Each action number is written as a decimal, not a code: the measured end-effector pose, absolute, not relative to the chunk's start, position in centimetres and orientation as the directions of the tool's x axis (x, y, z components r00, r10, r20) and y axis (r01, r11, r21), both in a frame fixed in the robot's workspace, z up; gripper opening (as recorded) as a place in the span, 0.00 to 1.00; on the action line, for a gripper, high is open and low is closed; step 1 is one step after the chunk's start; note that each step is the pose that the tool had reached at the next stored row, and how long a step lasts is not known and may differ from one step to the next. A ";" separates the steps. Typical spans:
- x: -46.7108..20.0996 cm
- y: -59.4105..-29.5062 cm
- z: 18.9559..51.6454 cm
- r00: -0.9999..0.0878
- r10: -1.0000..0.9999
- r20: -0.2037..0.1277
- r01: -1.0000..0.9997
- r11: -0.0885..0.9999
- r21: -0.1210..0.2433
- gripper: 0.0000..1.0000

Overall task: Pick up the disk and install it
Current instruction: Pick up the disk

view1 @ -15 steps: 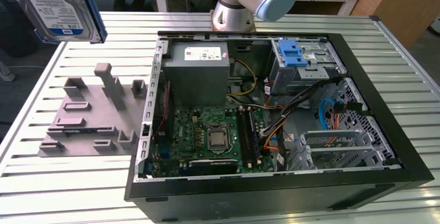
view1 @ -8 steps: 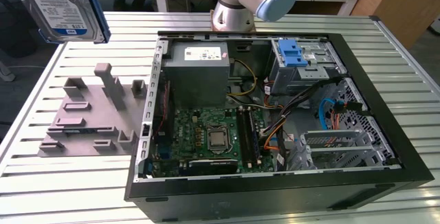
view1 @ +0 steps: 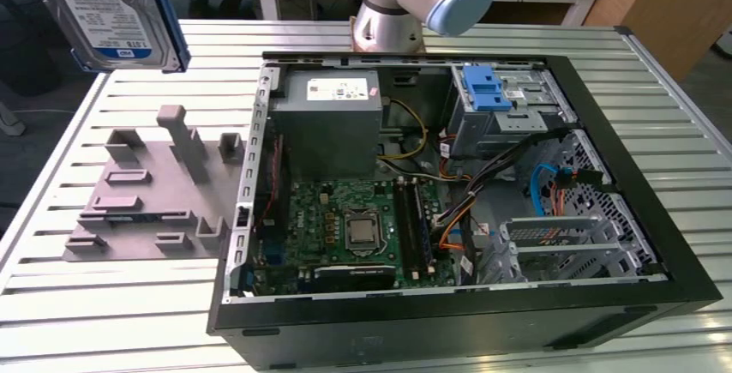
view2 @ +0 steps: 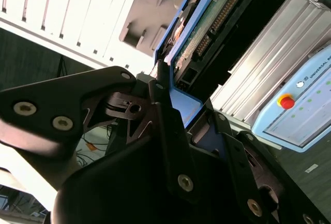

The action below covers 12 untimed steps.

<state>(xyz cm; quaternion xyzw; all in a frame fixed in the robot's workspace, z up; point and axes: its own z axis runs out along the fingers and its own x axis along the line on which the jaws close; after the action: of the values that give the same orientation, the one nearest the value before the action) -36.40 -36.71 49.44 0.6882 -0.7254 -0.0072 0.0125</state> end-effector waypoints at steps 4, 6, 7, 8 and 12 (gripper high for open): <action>-36.1 -36.9 49.4 -0.052 -0.999 0.008 -0.998 0.053 0.028 0.37; -36.0 -36.9 49.4 -0.052 -0.999 0.008 -0.998 0.053 0.028 0.37; -35.9 -36.9 49.4 -0.052 -0.999 0.008 -0.998 0.053 0.028 0.37; -35.8 -36.9 49.4 -0.052 -0.999 0.008 -0.998 0.053 0.028 0.37; -35.6 -37.0 49.4 -0.052 -0.999 0.008 -0.998 0.053 0.028 0.37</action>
<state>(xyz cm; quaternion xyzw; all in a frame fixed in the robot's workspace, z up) -35.60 -37.01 49.44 0.6882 -0.7254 -0.0072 0.0125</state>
